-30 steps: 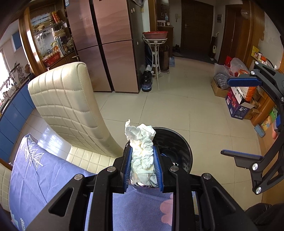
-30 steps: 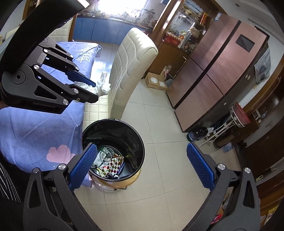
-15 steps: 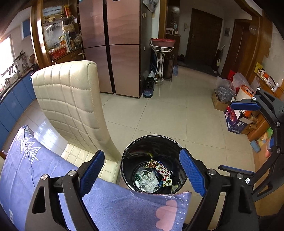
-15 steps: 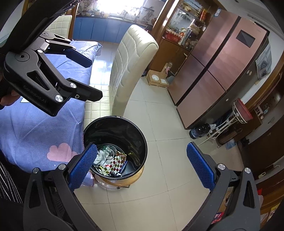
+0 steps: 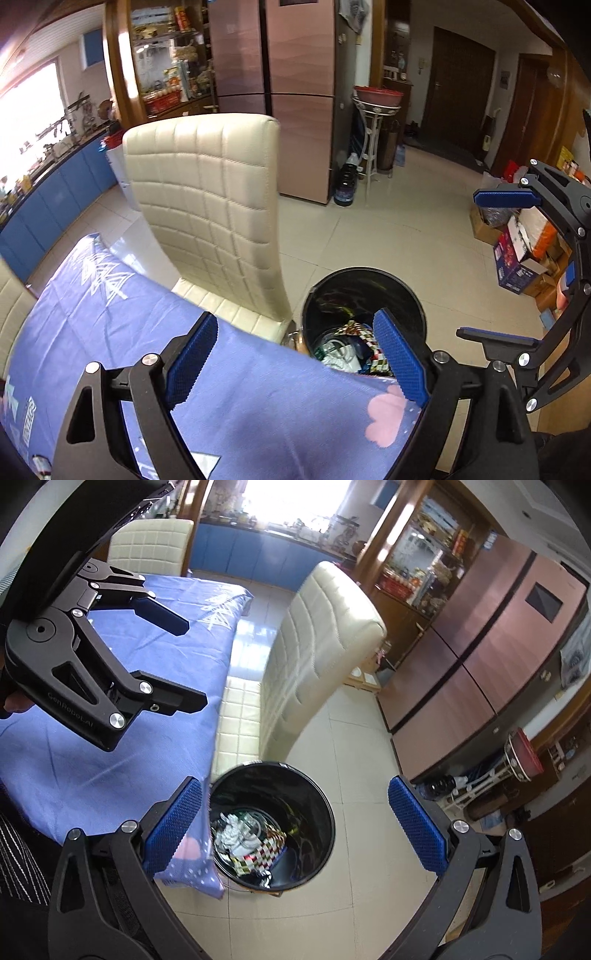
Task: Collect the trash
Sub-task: 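Move both grippers back over the table, then grasp the orange-white paper cup with the right gripper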
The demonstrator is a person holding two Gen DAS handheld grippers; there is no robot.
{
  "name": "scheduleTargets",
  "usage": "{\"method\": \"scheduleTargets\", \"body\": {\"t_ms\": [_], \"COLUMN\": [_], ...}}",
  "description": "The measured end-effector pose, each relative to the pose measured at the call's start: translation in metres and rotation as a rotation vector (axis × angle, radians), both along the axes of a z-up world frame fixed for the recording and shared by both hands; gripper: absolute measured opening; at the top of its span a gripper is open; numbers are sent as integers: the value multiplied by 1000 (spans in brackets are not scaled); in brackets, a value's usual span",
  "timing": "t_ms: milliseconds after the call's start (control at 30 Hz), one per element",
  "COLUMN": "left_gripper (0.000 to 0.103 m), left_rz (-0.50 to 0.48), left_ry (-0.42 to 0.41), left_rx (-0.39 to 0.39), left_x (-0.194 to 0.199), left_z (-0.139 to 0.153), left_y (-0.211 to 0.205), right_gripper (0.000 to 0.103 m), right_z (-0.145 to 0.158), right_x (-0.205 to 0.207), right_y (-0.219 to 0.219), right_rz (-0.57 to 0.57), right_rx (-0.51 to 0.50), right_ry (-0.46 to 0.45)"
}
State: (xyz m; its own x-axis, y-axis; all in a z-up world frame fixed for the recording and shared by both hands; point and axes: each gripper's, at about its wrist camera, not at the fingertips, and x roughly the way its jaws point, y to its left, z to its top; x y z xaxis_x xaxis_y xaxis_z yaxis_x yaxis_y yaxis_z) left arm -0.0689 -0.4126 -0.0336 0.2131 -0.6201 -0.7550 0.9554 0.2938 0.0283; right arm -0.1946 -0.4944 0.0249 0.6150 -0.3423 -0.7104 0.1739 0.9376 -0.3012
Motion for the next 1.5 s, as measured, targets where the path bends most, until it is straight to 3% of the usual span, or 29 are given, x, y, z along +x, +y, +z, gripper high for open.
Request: {"method": "scheduleTargets", "body": {"t_ms": [333, 567, 800, 1033, 1200, 1500], "left_gripper": [84, 84, 84, 84, 84, 84], "left_rz": [211, 401, 596, 734, 783, 797], "left_ry": [-22, -20, -8, 11, 31, 61], "left_rx": [0, 15, 47, 83, 113, 152], "left_x": [56, 98, 135, 169, 191, 220], "left_z": [4, 1, -15, -38, -60, -98], "left_y": [85, 165, 250, 312, 342, 360], "right_gripper": [99, 99, 95, 95, 94, 74], "right_z": [9, 6, -7, -29, -53, -98], "right_x": [76, 131, 189, 238, 266, 305], "right_y": [54, 118, 196, 256, 280, 293], "right_rz": [222, 411, 597, 708, 739, 752], "right_rx": [10, 25, 41, 71, 98, 145], "right_ry": [-4, -5, 18, 61, 109, 223]}}
